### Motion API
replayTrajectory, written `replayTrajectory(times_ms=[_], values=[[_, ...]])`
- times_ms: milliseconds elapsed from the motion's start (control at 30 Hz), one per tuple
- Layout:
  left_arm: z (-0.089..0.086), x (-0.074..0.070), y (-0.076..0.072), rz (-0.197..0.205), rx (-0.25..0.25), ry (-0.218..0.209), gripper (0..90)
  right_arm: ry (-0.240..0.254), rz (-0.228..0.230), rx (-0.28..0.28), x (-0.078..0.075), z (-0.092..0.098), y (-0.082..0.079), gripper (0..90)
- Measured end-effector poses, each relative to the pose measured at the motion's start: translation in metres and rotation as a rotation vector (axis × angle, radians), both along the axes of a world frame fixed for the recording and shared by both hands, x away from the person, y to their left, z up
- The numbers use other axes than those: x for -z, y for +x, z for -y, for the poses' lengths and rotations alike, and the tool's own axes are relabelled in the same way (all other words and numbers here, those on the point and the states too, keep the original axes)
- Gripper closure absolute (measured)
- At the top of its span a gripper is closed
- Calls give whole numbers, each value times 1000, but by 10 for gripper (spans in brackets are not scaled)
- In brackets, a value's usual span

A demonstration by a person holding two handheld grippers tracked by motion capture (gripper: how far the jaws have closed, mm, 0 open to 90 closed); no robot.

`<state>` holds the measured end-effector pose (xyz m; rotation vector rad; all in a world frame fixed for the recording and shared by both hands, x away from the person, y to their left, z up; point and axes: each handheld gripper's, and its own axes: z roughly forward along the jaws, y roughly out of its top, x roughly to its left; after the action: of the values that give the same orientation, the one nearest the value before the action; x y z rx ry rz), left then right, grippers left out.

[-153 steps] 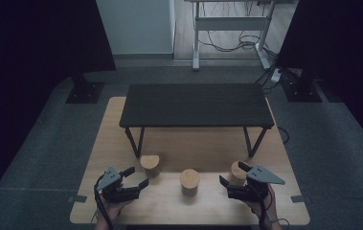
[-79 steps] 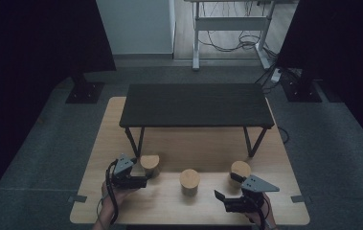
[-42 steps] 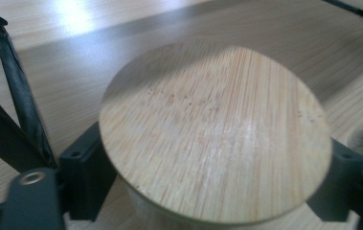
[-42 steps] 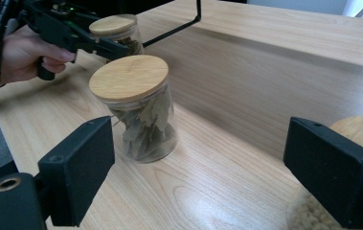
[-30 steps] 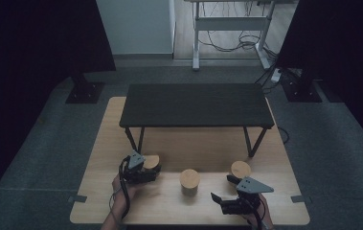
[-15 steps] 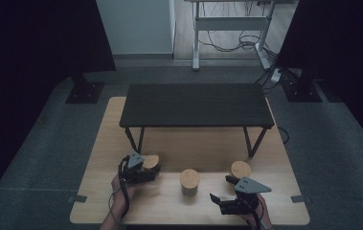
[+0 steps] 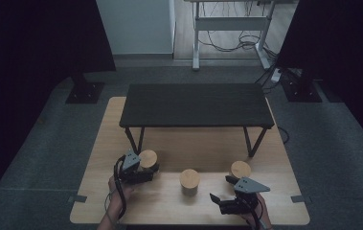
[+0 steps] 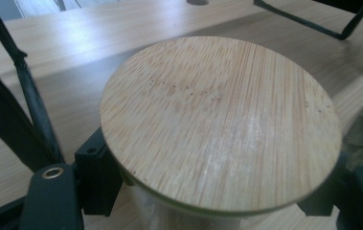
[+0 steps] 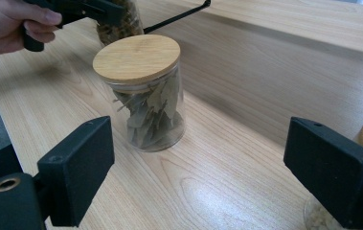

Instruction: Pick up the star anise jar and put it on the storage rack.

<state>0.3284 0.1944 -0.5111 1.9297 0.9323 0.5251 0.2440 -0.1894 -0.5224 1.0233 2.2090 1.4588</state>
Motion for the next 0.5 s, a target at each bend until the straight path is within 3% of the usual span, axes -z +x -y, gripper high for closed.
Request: replayTrajectory(times_ms=[500], values=[[0,-24,-13,52,24,-15,255,13,23,17,-1,2,-1,96]])
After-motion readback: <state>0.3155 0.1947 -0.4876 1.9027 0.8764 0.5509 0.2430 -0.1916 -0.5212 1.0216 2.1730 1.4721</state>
